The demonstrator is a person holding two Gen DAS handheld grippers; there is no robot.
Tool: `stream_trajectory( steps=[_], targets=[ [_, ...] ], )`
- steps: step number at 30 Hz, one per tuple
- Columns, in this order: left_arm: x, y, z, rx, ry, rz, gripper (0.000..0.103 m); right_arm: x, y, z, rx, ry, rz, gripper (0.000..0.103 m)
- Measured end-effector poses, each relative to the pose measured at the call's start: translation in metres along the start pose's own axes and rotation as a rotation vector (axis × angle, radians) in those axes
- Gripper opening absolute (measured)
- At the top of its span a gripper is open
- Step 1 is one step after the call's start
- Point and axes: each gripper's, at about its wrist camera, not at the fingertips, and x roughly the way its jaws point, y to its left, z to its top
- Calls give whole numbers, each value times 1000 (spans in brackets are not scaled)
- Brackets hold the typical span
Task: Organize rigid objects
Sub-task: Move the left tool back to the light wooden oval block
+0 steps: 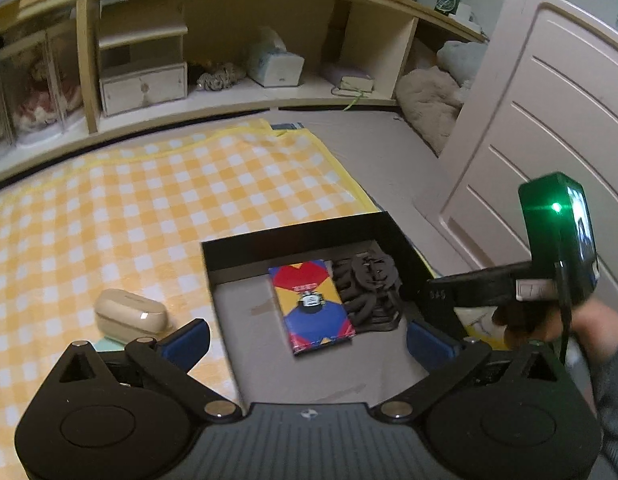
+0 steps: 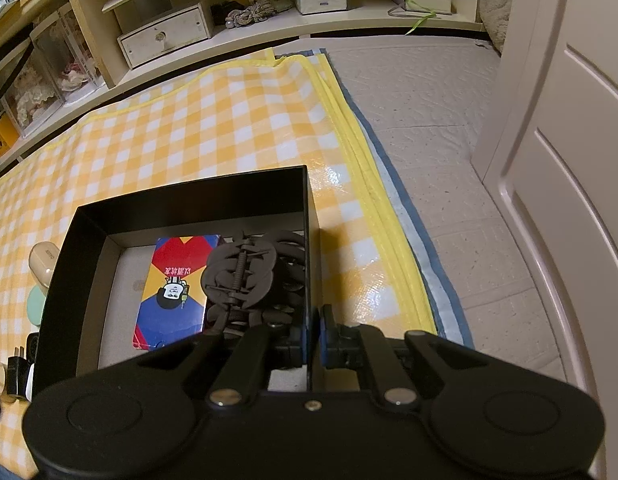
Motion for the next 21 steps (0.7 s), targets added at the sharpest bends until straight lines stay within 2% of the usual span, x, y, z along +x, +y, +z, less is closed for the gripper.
stream_trajectory(
  steps=[10,17,21],
  targets=[
    [-35,4,-20,77,-67,-9,103,-2,-2,-1,0,-1,1,6],
    [-55,10,-34,121,-127,-47,103,-1,-3,0,-3,2,-5,6],
    [-64,22,-41,122,-140,-31,103,-3,-3,-2,-9,2,-10,6]
  ],
)
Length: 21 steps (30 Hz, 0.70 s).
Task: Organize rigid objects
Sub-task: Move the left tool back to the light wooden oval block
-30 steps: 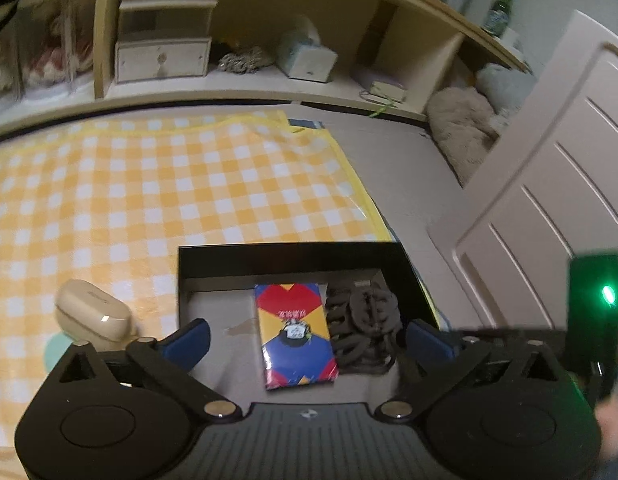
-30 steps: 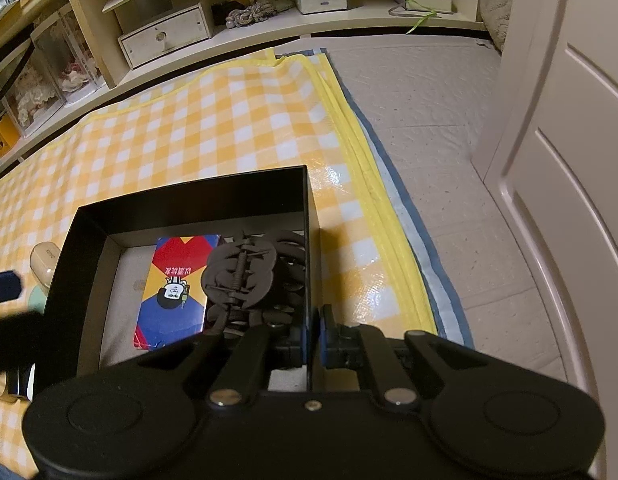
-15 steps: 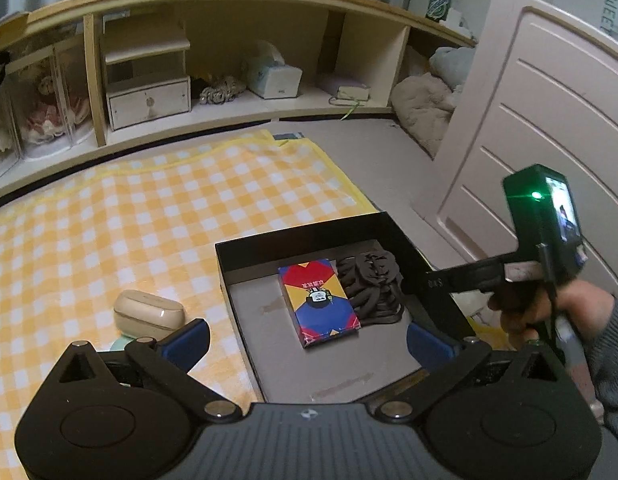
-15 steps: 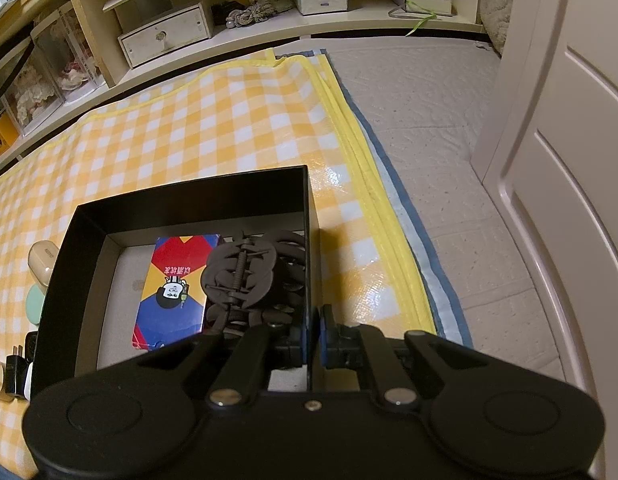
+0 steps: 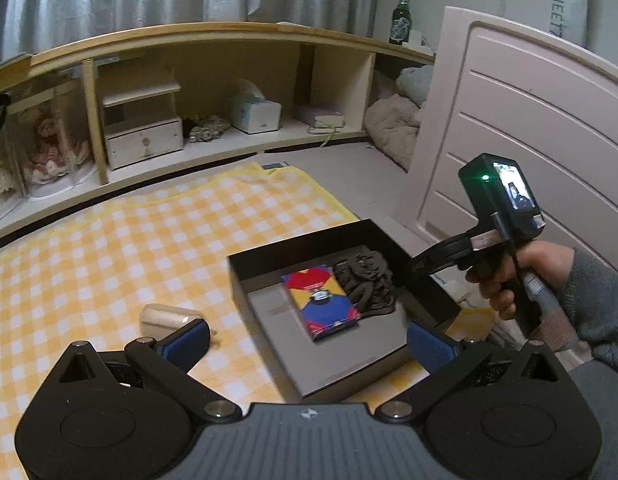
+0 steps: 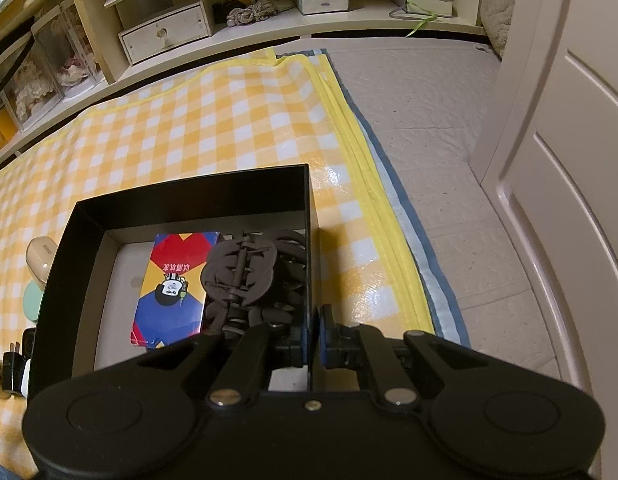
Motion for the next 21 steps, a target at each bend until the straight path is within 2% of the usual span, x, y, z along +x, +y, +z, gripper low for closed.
stream_trajectory(
  steps=[4,8,13,17,21],
  targets=[
    [-8,21,-6,-33,22,46,103,-1,0,-1,-3,0,-2,6],
    [-8,52,-16,-76,89,147,103,-2,0,0,-8,1,-4,6],
    [1,102,-37,-271,217,239,103,-1,0,-1,-15,5,-9,6],
    [10,139,-53,-476,287,263,102,-1,-1,0,-17,9,-10,6],
    [19,153,-66,-559,344,283,99,-1,-1,0,-21,11,-11,6]
  ],
)
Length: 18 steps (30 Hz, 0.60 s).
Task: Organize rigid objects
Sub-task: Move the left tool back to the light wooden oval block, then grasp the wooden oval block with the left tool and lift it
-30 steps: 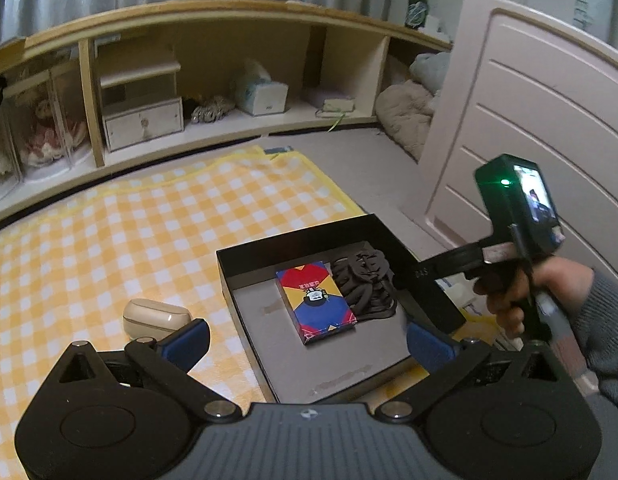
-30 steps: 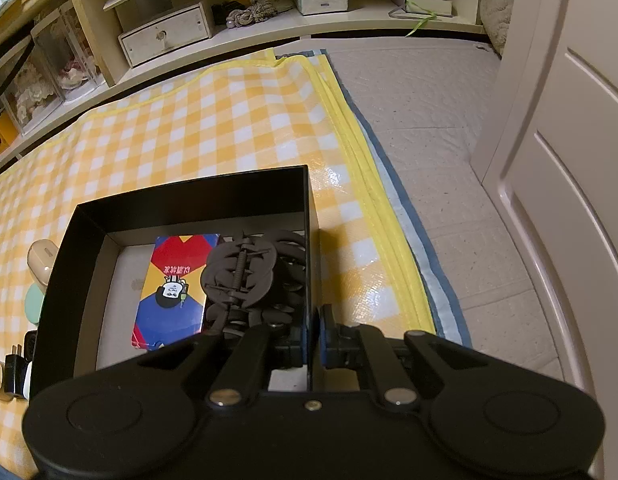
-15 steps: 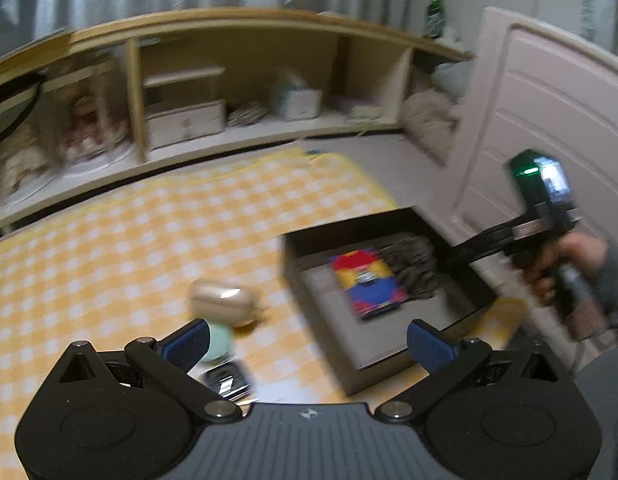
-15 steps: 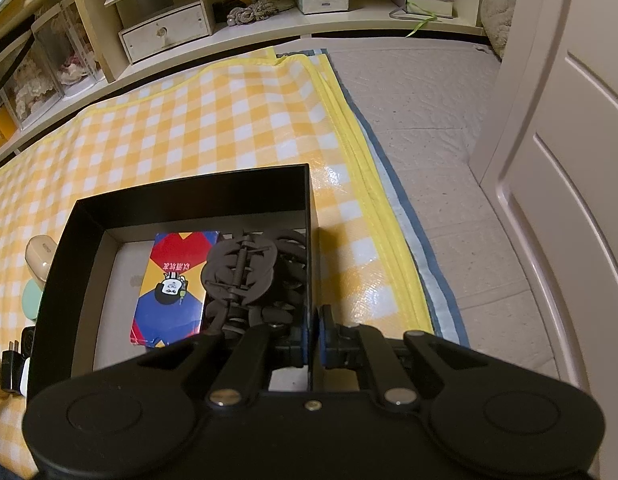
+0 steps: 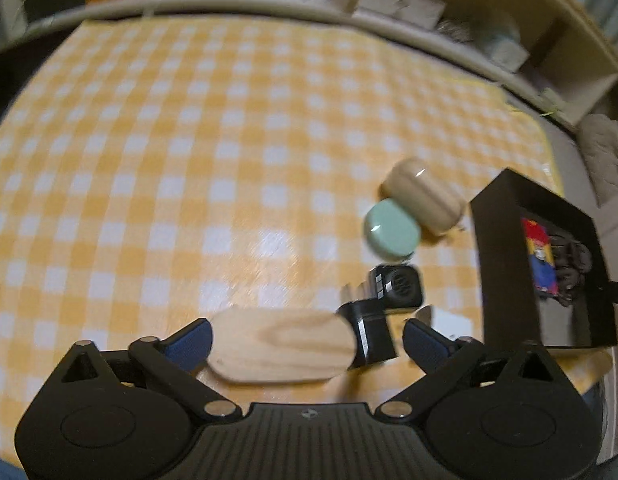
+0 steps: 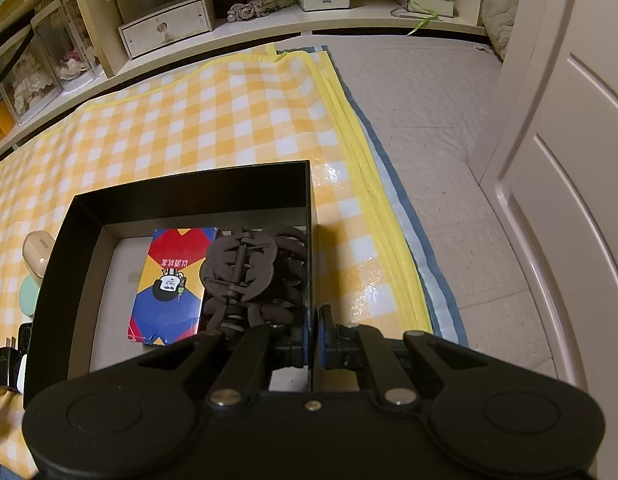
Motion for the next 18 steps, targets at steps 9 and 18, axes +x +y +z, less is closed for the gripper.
stream_trajectory(
  steps=[9,18],
  targets=[
    [18,0,-6,21,46,128,98,2,1,0,-16,10,-4,6],
    [40,-9,-9,78,68,145,95,2,1,0,-16,11,-3,6]
  ],
)
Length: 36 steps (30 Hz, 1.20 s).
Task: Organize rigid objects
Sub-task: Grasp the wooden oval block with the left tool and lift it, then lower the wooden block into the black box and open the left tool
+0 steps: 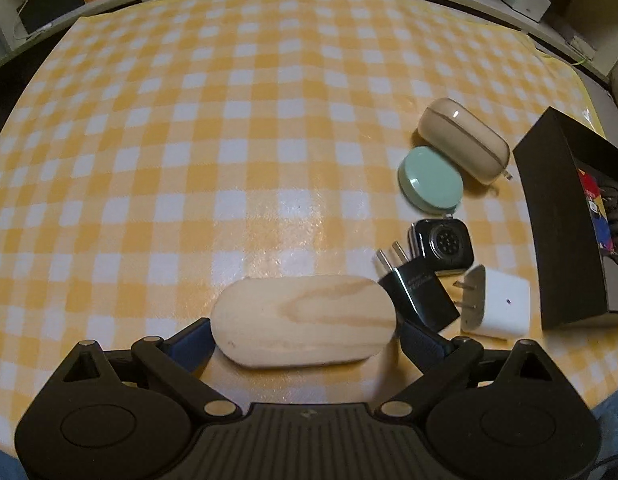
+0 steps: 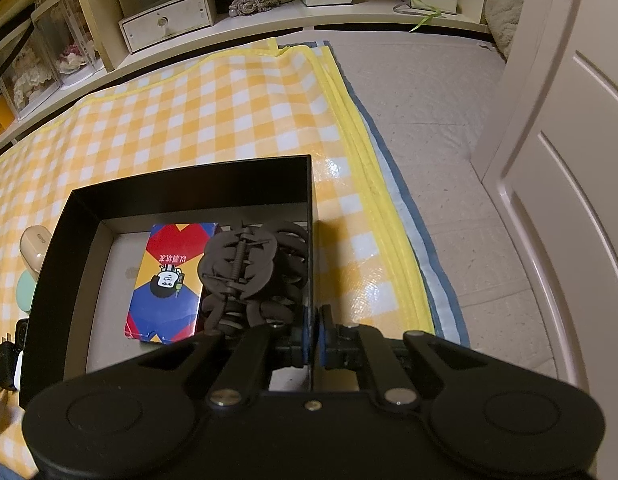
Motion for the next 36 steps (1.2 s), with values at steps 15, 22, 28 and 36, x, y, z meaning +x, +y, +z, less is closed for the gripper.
stream_trajectory(
  steps=[15,22,28,36],
  targets=[
    [-62,-2,3,109,-235,-38,93,0,0,-1,-1,0,0,6],
    [-89,-46,11,216,-294,-167,93,0,0,-1,-2,0,-1,6],
    [-83,-103,21,180,-258,-341,93,0,0,-1,3,1,6,6],
    [-64,-191,21,220,-171,-487,93,-1,-1,0,31,10,30,7]
  ],
)
